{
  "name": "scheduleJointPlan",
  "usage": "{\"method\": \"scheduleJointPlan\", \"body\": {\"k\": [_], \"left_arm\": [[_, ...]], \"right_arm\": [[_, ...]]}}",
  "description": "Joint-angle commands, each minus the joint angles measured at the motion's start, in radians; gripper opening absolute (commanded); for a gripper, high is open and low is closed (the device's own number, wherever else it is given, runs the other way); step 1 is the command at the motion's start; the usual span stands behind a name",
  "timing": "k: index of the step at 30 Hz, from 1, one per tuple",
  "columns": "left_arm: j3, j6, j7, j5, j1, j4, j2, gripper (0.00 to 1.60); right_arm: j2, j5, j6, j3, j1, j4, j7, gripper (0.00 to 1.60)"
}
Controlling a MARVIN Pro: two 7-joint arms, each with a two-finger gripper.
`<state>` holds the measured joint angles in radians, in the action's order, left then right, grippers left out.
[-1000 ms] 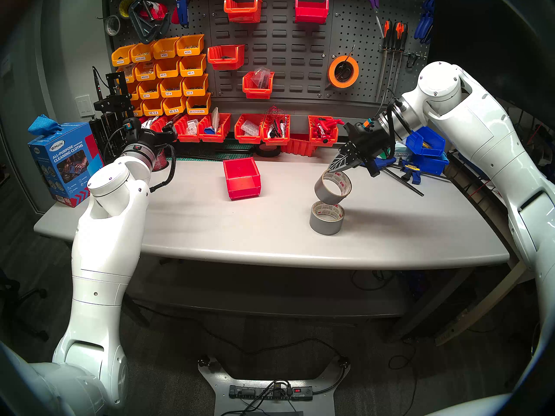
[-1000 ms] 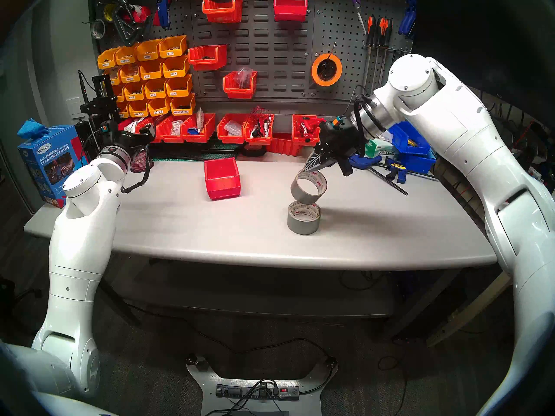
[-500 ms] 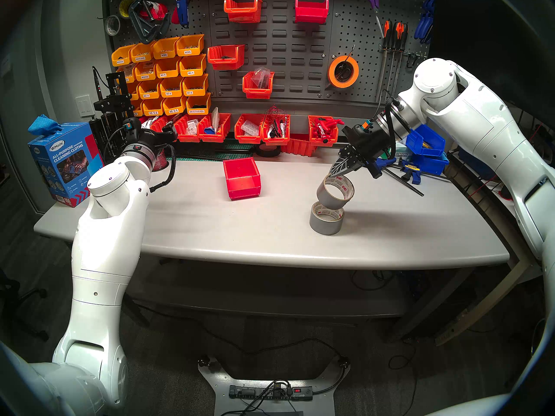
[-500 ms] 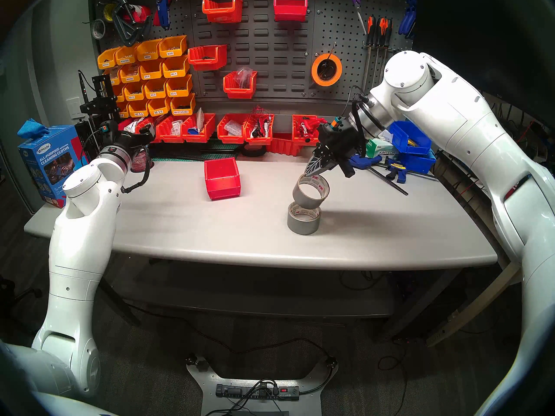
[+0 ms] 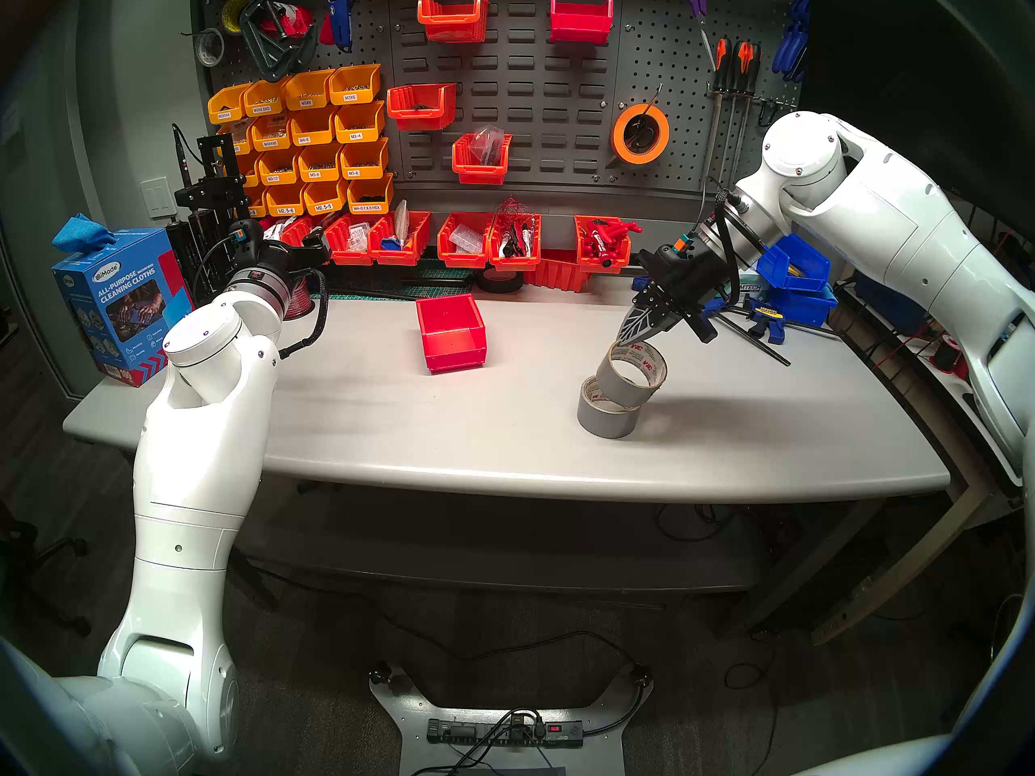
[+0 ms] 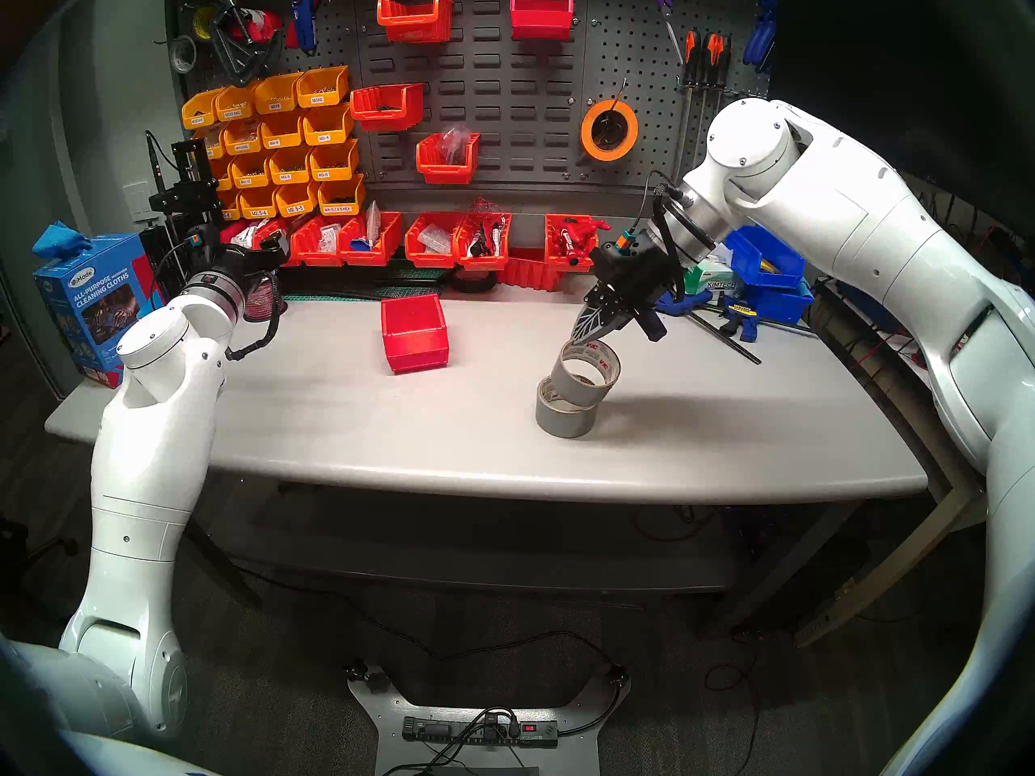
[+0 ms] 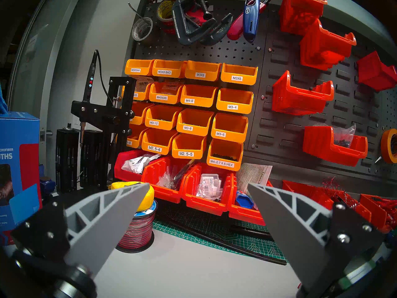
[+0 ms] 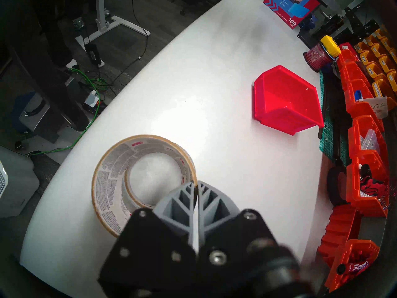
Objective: Take out tools from the storage box
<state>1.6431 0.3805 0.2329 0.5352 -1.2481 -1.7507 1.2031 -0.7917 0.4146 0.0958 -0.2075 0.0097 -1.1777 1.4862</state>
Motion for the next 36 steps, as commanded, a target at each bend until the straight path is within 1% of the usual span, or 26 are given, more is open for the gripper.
{"method": "scheduleJointPlan", "body": {"k": [1, 10, 20, 22, 36], "left_arm": [[0.002, -0.006, 0.002, -0.001, 0.014, -0.012, 0.001, 1.6], [0.002, -0.006, 0.002, -0.001, 0.014, -0.012, 0.002, 1.6], [0.002, -0.006, 0.002, -0.001, 0.014, -0.012, 0.002, 1.6], [0.002, -0.006, 0.002, -0.001, 0.014, -0.012, 0.002, 1.6], [0.002, -0.006, 0.003, -0.001, 0.015, -0.012, 0.002, 1.6]], "right_arm": [[-0.026, 0.053, 0.02, 0.066, 0.088, 0.019, -0.003, 0.0], [-0.058, 0.106, 0.06, 0.175, 0.149, 0.059, -0.003, 0.0], [-0.107, 0.155, 0.104, 0.278, 0.212, 0.119, -0.003, 0.0], [-0.126, 0.171, 0.121, 0.308, 0.229, 0.139, -0.003, 0.0], [-0.204, 0.275, 0.198, 0.45, 0.275, 0.208, -0.003, 0.0]]}}
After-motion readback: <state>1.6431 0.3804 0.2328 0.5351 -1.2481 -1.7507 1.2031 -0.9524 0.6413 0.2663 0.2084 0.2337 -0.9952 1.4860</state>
